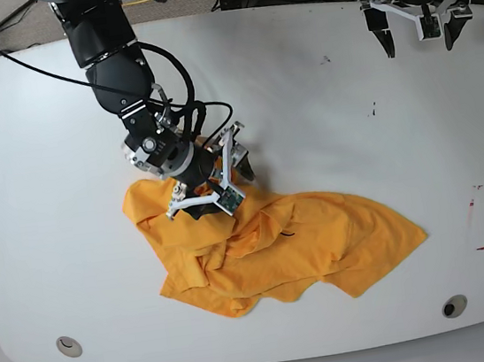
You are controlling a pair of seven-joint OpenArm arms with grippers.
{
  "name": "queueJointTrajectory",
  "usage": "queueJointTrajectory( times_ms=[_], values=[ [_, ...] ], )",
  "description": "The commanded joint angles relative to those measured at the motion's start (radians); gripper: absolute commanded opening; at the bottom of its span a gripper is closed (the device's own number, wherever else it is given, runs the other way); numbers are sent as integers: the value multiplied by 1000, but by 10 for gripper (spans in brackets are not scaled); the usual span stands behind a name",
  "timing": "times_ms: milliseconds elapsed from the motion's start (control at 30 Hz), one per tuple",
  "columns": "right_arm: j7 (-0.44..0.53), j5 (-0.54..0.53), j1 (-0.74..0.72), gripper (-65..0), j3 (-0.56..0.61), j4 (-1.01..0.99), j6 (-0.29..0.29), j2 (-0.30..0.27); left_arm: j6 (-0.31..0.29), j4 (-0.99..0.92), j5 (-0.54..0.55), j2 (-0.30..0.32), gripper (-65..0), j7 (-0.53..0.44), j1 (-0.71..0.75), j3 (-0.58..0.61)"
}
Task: Fold the T-shirt properly
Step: 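Lower the right gripper onto the crumpled orange shirt and pinch fabric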
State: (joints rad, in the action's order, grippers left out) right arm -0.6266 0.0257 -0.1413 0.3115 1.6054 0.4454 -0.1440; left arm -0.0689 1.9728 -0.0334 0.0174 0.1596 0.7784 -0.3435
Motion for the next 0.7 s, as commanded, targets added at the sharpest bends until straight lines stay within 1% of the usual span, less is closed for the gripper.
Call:
queueJointTrajectory(
  times_ms=[0,67,200,400,567,667],
  values=[
    [24,-2,-87,-271,59,-53,-1,-4,5,16,-1,5,-25,-27,8,-12],
    [27,-2,-128,-271,97,-98,-1,1,5,16,-1,5,-25,-27,8,-13],
    [86,-2,-185,-271,133,-178,-1,17,5,16,-1,5,-25,-27,11,-16],
    [142,0,-284,-271,197,-320,-1,30,5,16,-1,5,-25,-27,13,-18],
    [185,-2,-341,-271,213,-411,-1,36,5,16,-1,5,-25,-27,14,-18],
    [196,-2,-375,-271,213,-472,-1,63,5,16,-1,5,-25,-27,14,-18]
  ],
)
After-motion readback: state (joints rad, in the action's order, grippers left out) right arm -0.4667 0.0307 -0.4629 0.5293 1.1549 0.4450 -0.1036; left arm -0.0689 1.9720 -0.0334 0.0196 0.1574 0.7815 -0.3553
